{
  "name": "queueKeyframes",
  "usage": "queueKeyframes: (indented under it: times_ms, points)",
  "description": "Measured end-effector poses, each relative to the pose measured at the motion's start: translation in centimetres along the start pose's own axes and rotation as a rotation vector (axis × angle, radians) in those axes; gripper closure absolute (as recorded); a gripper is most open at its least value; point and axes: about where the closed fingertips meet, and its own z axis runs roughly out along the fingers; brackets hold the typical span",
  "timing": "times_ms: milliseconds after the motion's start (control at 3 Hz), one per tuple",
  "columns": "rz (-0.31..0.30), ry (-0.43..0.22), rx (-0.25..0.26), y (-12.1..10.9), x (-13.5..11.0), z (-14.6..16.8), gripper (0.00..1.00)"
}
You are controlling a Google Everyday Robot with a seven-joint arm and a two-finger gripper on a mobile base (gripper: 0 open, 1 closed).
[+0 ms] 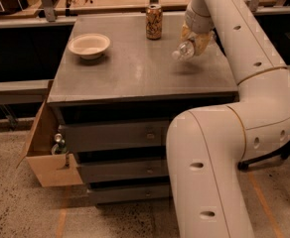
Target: Move water bottle near paper bowl
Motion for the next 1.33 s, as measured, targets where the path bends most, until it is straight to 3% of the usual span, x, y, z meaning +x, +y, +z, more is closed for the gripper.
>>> queueKeyframes:
  times_ms: [333,667,1000,1333]
  points:
    - [-0.012,-0.064,0.155,-3.5,-2.1,-4.1,1.0]
    - [0.006,-0.157,0.262,-6.4,-4.7,-5.5,1.0]
    - [0.102,-0.271,0.345,-8.1,-6.3,-4.9,1.0]
    - [0.102,-0.271,0.345,-8.1,-6.3,-4.9,1.0]
